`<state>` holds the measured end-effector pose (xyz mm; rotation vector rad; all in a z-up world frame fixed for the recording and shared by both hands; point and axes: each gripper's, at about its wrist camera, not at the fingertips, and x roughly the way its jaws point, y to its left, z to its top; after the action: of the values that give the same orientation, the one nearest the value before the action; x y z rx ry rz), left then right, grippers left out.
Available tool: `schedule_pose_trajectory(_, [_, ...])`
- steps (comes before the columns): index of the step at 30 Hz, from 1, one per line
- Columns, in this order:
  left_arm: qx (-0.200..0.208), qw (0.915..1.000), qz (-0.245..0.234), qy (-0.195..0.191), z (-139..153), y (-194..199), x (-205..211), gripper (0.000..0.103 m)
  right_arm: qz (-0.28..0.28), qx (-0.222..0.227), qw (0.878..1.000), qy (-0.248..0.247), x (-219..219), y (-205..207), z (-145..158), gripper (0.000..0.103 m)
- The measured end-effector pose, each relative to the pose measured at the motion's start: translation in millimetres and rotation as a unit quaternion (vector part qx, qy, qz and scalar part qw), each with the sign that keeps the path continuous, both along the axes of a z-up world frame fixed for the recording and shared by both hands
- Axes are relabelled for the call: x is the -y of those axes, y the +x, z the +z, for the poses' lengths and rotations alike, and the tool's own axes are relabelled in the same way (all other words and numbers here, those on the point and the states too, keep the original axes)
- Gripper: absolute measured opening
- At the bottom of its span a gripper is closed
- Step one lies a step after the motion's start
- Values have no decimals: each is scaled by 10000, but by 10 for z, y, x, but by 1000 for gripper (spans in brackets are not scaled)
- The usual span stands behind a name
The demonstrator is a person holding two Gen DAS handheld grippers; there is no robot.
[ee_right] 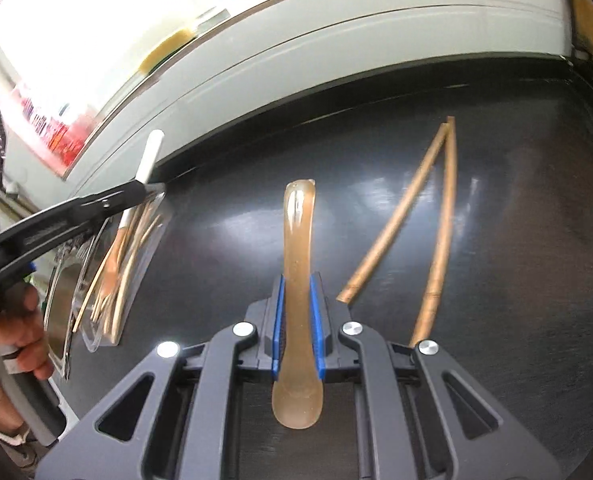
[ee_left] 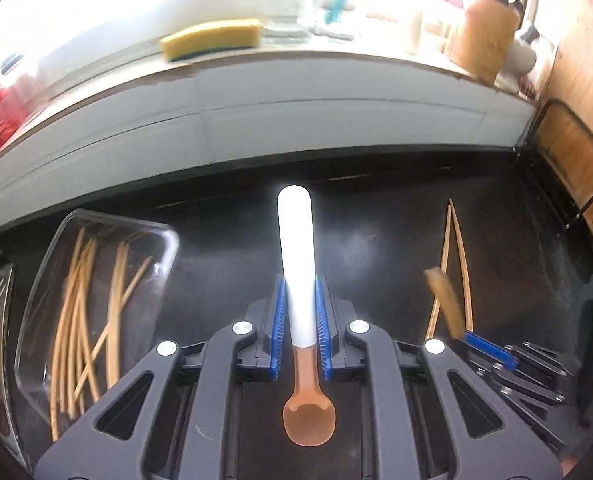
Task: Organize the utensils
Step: 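Carry both held spoons over the clear plastic tray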
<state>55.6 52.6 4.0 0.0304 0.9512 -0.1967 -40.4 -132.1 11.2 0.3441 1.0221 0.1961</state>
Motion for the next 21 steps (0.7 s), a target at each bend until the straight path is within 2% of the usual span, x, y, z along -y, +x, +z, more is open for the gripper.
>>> schedule_pose_trajectory(6, [-7, 9993, 216, -301, 156, -207, -473, 14, 424, 82, 9990, -69, -520, 26, 107, 13])
schedule_pose_trajectory(10, [2, 9984, 390, -399, 212, -333, -774, 14, 664, 66, 9977, -101, -845, 70, 61, 13])
schedule_pose_trajectory(19, [319, 9951, 917, 194, 252, -557, -1603, 14, 1051, 130, 9941, -233, -1629, 61, 105, 13])
schedule_pose_trajectory(21, [347, 9943, 985, 199, 250, -596, -1791, 14, 1124, 155, 9932, -258, -1853, 66, 119, 13])
